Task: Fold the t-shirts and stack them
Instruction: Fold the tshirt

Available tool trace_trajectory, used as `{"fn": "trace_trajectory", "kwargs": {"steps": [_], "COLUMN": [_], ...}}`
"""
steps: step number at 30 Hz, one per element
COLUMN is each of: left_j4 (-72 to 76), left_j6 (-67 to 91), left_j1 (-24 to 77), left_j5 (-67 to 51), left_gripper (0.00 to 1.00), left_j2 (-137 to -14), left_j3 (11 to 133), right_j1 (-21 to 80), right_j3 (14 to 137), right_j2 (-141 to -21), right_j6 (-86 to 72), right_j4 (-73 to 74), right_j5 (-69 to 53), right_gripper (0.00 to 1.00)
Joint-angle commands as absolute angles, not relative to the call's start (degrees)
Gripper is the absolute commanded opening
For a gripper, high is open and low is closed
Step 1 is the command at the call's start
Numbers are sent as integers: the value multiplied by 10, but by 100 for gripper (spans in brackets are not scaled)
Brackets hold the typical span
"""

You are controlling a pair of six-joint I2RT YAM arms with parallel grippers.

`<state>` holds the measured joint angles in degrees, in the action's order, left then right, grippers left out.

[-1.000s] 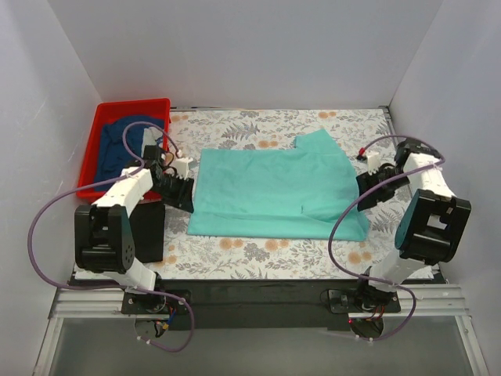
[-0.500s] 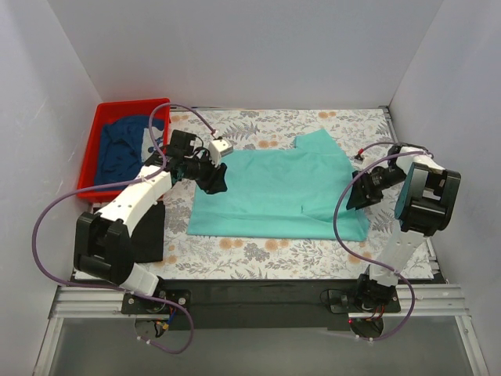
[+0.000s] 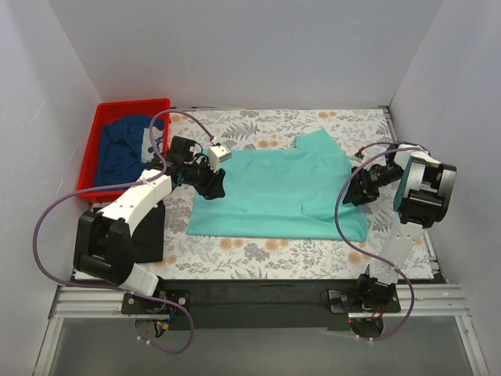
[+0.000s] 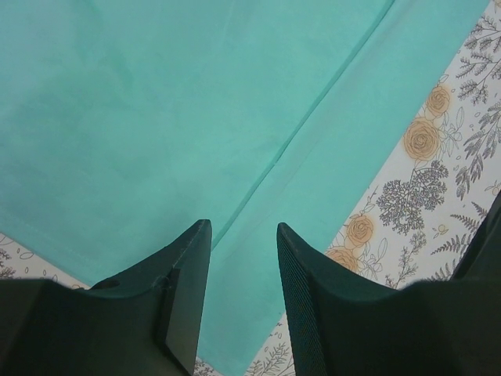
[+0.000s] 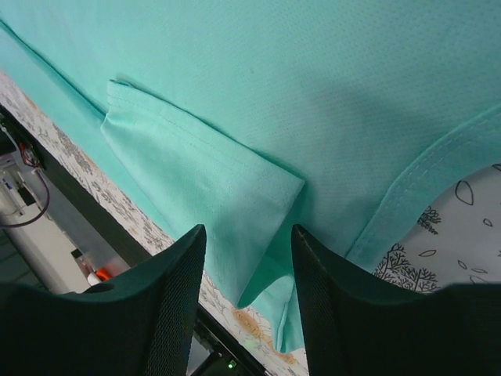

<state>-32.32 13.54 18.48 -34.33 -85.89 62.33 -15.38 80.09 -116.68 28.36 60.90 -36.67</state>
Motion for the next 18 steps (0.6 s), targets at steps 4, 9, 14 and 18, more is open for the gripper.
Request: {"fn": "trace_trajectory", "kwargs": {"steps": [4, 9, 14, 18], "left_j4": [-307, -305, -302, -297], "left_j6": [141, 141, 142, 143], "left_j1": [184, 184, 184, 184], "left_j5": [-349, -351, -352, -352], "left_gripper": [38, 38, 38, 38], "left_j2": [-834, -836, -838, -840], "left_j3": [621, 617, 613, 610], "right_j1": [-152, -148, -147, -148], "right_j3": [828, 825, 824, 826], "right_j2": [-1175, -1153, -1120, -1112], "right_j6": [272, 314, 386, 417], "right_j4": [612, 612, 606, 604], "right_j5": [-410, -450, -468, -491], "right_gripper": [45, 4, 1, 1]}}
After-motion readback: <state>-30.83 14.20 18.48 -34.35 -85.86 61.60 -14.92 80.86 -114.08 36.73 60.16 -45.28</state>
